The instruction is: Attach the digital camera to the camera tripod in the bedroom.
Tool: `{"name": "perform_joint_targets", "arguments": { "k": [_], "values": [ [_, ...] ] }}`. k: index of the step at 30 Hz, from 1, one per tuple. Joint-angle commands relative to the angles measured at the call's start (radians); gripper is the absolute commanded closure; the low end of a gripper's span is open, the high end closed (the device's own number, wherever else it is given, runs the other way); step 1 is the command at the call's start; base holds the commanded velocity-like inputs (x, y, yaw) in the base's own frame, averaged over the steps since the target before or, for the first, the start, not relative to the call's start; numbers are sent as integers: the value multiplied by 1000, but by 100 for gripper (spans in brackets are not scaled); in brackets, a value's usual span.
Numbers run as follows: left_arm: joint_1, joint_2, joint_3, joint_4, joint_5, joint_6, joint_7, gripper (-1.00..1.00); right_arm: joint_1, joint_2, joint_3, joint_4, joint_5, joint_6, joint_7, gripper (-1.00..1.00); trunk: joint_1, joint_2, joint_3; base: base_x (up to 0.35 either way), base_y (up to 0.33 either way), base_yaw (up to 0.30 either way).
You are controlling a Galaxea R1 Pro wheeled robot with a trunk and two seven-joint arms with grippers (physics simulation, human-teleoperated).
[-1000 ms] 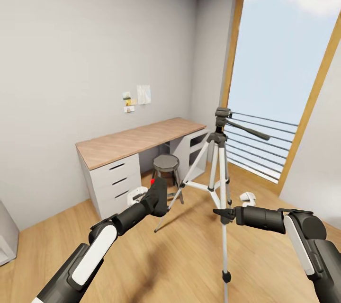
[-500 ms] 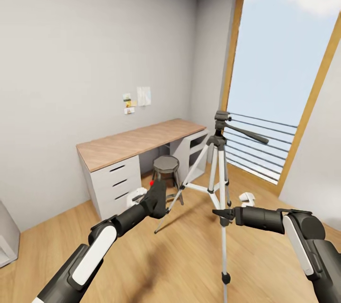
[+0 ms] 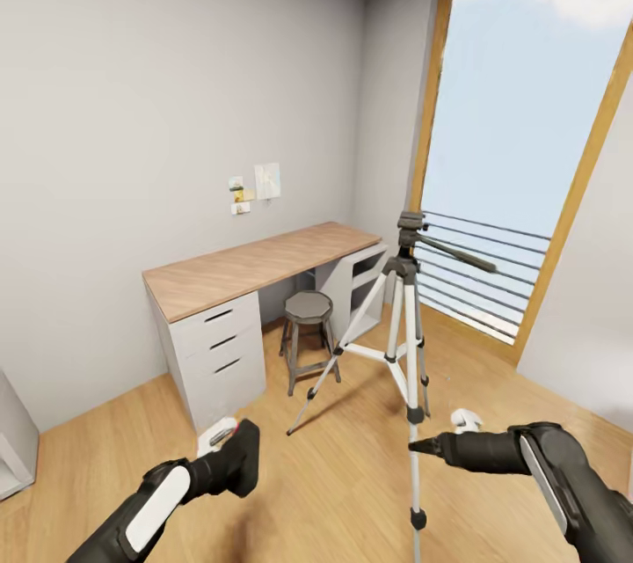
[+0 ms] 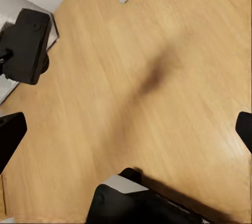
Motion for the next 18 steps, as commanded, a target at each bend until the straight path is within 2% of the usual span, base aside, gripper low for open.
{"name": "perform_joint_targets", "arguments": {
  "k": [1, 2, 3, 4, 6, 7, 8, 9, 10, 14, 18],
  "values": [
    [-1, 1, -4, 35, 13, 0, 8, 100, -1, 0, -1, 39, 16, 8, 1, -100, -4, 6, 2, 0, 0, 0],
    [-1, 1, -2, 108, 13, -1, 3, 100, -1, 1, -1, 115, 56, -12, 0, -100, -8, 13, 5, 0, 0, 0],
    [-1, 1, -2, 144, 13, -2, -1, 100, -1, 2, -1, 152, 76, -38, 0, -100, -12, 20, 8, 0, 0, 0],
    [-1, 0, 0, 228, 19, -18, -21, 100, -1, 2, -1, 242, 113, -123, 0, -100, -15, 27, 11, 0, 0, 0],
    [-1, -1, 0, 308, 28, -48, -50, 100, -1, 3, -2, 333, 143, -212, 0, -100, -23, 41, 18, 0, 0, 0],
    [-1, -1, 1, 374, 35, -84, -80, 100, -1, 3, -1, 410, 163, -282, 0, -100, -27, 48, 21, 0, 0, 0],
    [-1, -2, 1, 404, 38, -102, -96, 100, -1, 3, -1, 446, 170, -310, -1, -100, -31, 55, 24, 0, 0, 0],
    [-1, -7, 1, 512, 45, -167, -163, 100, -1, 1, 1, 567, 190, -385, -4, -100, -35, 62, 27, 0, 0, 0],
    [-1, -14, 1, 560, 46, -190, -196, 100, -1, 0, 1, 615, 197, -407, -10, -100, -38, 69, 30, 0, 0, 0],
    [-1, -44, 1, 681, 49, -223, -268, 100, -1, 2, 3, 708, 207, -462, -52, -100, -54, 97, 43, 0, 0, 0],
    [-1, -59, 1, 773, 51, -233, -288, 100, -1, 11, 2, 739, 208, -504, -123, -100, -69, 125, 55, 0, 0, 0]
  ]
}}
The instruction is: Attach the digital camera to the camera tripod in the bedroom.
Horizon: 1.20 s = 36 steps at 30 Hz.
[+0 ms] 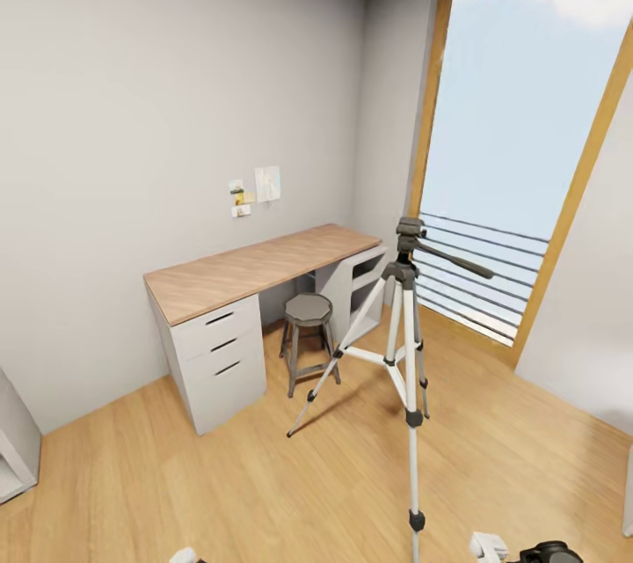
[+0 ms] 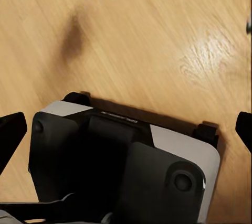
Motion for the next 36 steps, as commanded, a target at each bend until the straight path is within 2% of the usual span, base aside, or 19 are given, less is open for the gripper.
{"name": "perform_joint_targets", "arguments": {
  "k": [1, 8, 11, 12, 16, 20, 28, 35, 36],
  "values": [
    [-1, -1, -4, 10, 11, 4, -3, 100, -1, 2, -9, 1, 10, 3, -2, -100, -4, 6, 2, 0, 0, 0],
    [0, -2, -1, 48, 13, 4, 4, 100, -1, 13, -8, 6, 10, -6, -73, -100, -31, 55, 24, 0, 0, 0],
    [0, -3, -1, 51, 13, -3, 5, 100, -1, 26, -8, 6, 10, -10, -133, -100, -42, 76, 33, 0, 0, 0],
    [1, -4, -1, 52, 13, -35, 5, 100, -1, 44, -9, 7, 11, -15, -183, -100, -46, 83, 36, 0, 0, 0],
    [2, -2, 0, 52, 14, -87, 7, 100, -1, 55, -10, 9, 8, -38, -224, -100, -61, 111, 49, 0, 0, 0],
    [3, 5, 0, 52, 14, -118, 9, 100, -1, 60, -9, 28, 4, -54, -241, -100, -77, 139, 61, 0, 0, 0],
    [3, 5, 0, 52, 13, -126, 9, 100, -1, 61, -9, 96, 7, -73, -255, -100, -107, 195, 87, 0, 0, 0],
    [12, 5, 0, 52, 14, -127, 9, 100, -1, 57, -9, 184, 2, -200, -262, -100, -134, 244, 108, 0, 0, 0],
    [18, 6, 0, 52, 14, -127, 9, 100, -1, 54, -9, 217, 2, -236, -264, -100, -138, 251, 112, 0, 0, 0]
  ]
}}
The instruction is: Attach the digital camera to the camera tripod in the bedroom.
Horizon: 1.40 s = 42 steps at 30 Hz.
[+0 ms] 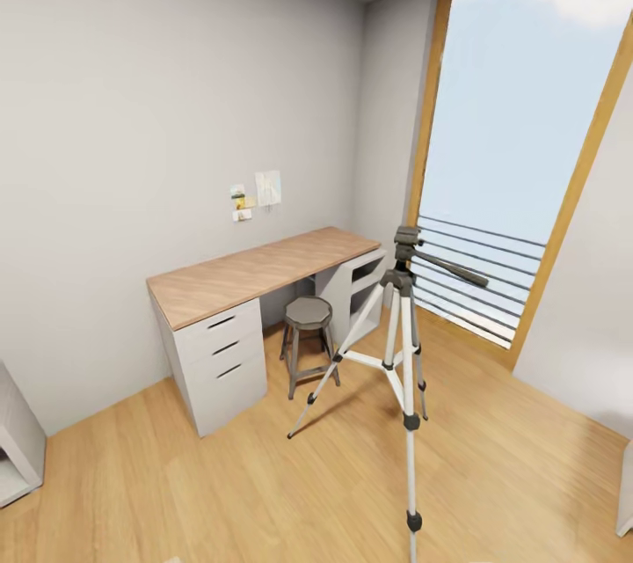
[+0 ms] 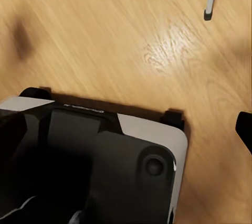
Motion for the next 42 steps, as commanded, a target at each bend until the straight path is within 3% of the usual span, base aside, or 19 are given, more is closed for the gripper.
{"name": "perform_joint_targets", "arguments": {
  "k": [1, 5, 9, 14, 15, 20, 25, 34, 42],
  "values": [
    [2, 0, -6, 0, 9, 4, -3, 100, -1, -1, -9, 19, 9, -14, 2, -100, -4, 6, 1, 0, 0, 0],
    [11, 1, -6, 0, 8, 4, -2, 100, -2, -10, -8, 157, 8, -162, -59, -100, -19, 34, 14, 0, 0, 0],
    [16, -1, -7, 0, 7, 6, 12, 100, -6, -11, -8, 185, 8, -227, -112, -100, -34, 62, 27, 0, 0, 0],
    [43, -3, -9, 0, -3, 7, 87, 100, 10, -11, -8, 200, 7, -272, -168, -100, -53, 97, 42, 0, 0, 0],
    [67, -3, -12, -1, -22, 8, 129, 100, 43, -11, -8, 204, 5, -282, -182, -100, -57, 104, 45, 0, 0, 0],
    [84, -4, -14, -2, -76, 6, 140, 100, 55, -10, -9, 205, 4, -285, -186, -100, -76, 139, 61, 0, 0, 0],
    [90, -8, -15, -2, -169, -1, 147, 100, 61, -10, -9, 205, 2, -286, -187, -100, -88, 160, 70, 0, 0, 0],
    [91, -4, -13, -4, -176, 0, 149, 100, 62, -10, -9, 205, 3, -283, -194, -100, -88, 160, 70, 0, 0, 0],
    [91, -3, -6, -9, -173, 3, 147, 100, 62, -6, -9, 205, 2, -279, -248, -100, -88, 160, 70, 12, 0, 0]
  ]
}}
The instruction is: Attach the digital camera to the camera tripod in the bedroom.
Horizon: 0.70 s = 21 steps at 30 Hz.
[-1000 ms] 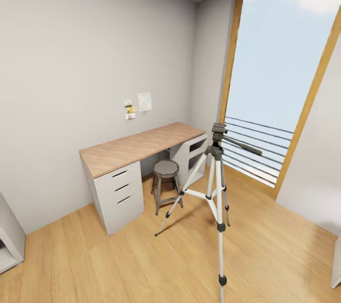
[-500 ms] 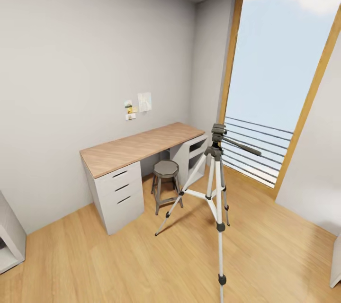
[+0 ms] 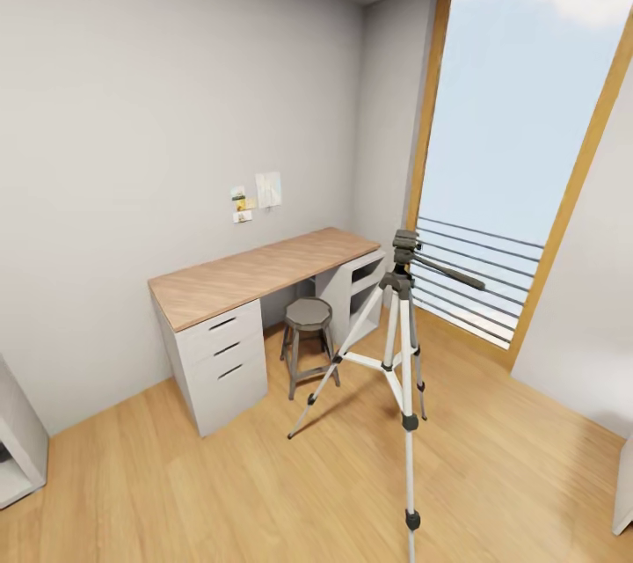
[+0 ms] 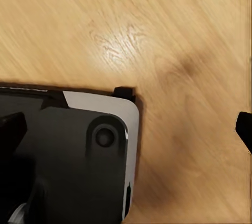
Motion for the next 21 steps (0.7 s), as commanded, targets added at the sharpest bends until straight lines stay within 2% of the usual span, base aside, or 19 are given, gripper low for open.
{"name": "perform_joint_targets", "arguments": {
  "k": [1, 5, 15, 21],
  "values": [
    [0, 0, -9, -1, 7, 5, -2, 100, -1, 1, -9, 2, 10, 1, -5, -100, 0, -1, 0, 104, 0, 0],
    [0, 1, -15, -1, -1, 11, -8, 100, -1, 3, -9, 2, 9, 1, -40, -100, 0, -1, 0, 222, 9, 0],
    [0, 2, -19, -2, -7, 10, -15, 100, -1, 4, -9, 2, 9, -4, -58, -100, 0, -1, 0, 297, 119, 0],
    [0, 2, -19, -2, -8, 7, -14, 100, -1, 4, -9, 2, 9, -4, -59, -100, 0, -1, 0, 114, 67, 0]
  ]
}}
